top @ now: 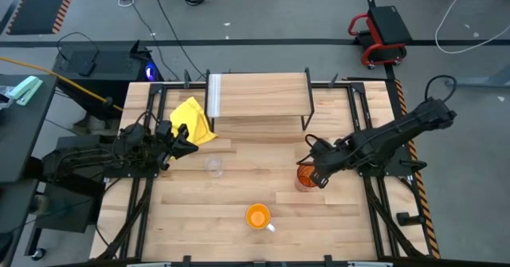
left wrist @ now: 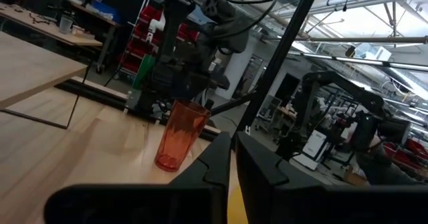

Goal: Stack small to large cups/mugs on shelf
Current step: Put the brown glass on the shelf

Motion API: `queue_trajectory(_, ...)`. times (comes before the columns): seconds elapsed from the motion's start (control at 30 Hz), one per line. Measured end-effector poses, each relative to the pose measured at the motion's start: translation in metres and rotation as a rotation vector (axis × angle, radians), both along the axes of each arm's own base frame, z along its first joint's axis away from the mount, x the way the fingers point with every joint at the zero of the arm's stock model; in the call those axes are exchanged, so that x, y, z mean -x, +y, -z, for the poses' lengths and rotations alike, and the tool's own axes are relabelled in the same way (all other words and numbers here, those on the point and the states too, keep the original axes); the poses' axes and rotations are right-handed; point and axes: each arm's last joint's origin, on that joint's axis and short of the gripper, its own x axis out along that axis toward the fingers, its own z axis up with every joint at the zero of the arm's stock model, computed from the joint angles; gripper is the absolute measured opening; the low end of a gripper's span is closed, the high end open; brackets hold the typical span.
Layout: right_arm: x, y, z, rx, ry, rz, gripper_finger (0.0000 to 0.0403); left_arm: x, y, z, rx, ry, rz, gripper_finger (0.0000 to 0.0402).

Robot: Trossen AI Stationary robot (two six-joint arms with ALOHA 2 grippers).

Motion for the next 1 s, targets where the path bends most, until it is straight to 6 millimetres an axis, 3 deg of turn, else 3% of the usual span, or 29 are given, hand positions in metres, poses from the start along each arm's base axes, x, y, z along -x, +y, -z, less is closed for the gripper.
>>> queue_trajectory(0.37, -0.01, -0.009, 0.008, 0.014, 0.039, 0.052, 0.0101, 0.0, 0.0, 0.0, -0.035, -0.004, -0.007, 0.0024)
queue_trajectory(0.7, -0.012, -0.013, 0.008, 0.037, 0.044, -0.023, 0.0013, 0.0, 0.0, 0.0, -0.049, -0.007, -0.01, 0.003)
queue_trajectory(0.83, -0.012, -0.014, 0.008, 0.044, 0.048, -0.041, 0.0018, 0.0, 0.0, 0.0, -0.051, -0.007, -0.013, 0.0023)
queue_trajectory(1.0, -0.02, -0.021, -0.012, 0.052, -0.011, -0.081, 0.001, 0.0, 0.002, 0.0, -0.036, -0.008, -0.063, 0.0022)
